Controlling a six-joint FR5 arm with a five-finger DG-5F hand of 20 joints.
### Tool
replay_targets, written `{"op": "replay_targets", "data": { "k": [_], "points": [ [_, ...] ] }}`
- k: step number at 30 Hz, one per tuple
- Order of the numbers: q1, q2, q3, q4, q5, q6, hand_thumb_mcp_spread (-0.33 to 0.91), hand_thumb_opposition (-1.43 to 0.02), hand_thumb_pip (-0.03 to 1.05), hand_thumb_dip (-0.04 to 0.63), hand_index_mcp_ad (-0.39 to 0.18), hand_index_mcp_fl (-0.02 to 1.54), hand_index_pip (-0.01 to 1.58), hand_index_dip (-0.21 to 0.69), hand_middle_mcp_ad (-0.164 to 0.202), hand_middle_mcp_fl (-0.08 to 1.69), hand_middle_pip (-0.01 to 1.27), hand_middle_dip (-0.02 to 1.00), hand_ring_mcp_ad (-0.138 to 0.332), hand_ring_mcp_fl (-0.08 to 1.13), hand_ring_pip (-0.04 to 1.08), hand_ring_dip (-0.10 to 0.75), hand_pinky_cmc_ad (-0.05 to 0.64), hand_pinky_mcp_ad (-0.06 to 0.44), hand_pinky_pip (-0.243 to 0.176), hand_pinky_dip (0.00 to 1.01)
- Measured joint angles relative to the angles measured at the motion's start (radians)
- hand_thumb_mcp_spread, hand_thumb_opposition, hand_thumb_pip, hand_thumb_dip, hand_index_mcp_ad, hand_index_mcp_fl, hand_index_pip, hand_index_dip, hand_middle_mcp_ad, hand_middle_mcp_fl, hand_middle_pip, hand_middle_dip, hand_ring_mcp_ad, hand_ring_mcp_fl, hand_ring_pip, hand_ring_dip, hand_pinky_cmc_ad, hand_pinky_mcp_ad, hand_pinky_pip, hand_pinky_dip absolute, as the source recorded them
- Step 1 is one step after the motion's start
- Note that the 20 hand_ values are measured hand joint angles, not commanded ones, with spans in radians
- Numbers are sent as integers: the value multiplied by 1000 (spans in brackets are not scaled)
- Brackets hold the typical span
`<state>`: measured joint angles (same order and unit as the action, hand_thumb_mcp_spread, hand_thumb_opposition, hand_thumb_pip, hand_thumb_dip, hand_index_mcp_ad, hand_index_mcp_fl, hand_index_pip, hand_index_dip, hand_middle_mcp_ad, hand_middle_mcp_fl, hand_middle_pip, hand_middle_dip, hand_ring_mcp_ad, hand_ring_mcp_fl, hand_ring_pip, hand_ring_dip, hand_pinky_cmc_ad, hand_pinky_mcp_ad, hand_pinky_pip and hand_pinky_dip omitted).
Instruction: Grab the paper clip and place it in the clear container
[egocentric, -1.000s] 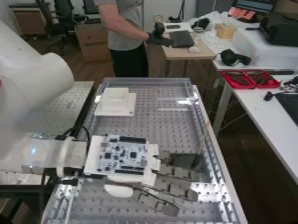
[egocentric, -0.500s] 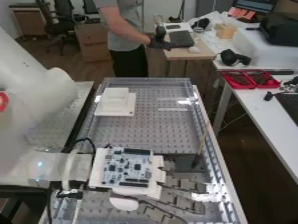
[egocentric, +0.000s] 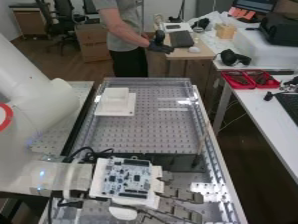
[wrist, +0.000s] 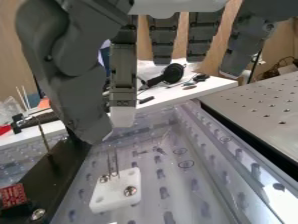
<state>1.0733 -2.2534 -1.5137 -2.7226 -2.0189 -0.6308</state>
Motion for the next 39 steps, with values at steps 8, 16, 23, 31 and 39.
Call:
{"op": "replay_targets", "data": {
  "k": [8, 16, 23, 31, 39],
  "points": [
    [-1, -7, 1, 8, -20, 6, 417, -846, 668, 284, -120, 236, 1541, 127, 75, 0, 113, 173, 152, 0, 79, 93, 380, 295, -105, 311],
    [-3, -20, 20, -2, -34, -5, 415, -846, 668, 286, -122, 234, 1548, 127, 75, 3, 113, 173, 152, 0, 79, 93, 380, 295, -105, 309],
    [-6, -34, 34, -17, -52, -30, 429, -848, 668, 286, -122, 234, 1548, 127, 75, 3, 113, 173, 150, 0, 79, 93, 367, 295, -105, 298],
    [-10, -40, 39, -18, -63, -36, 433, -860, 705, 283, -122, 222, 1545, 126, 75, 0, 113, 175, 148, 0, 82, 93, 365, 295, -91, 304],
    [-11, -45, 43, -17, -72, -34, 429, -860, 717, 298, -136, 218, 1545, 122, 77, 0, 113, 175, 141, 0, 79, 93, 367, 279, -91, 304]
  ]
}}
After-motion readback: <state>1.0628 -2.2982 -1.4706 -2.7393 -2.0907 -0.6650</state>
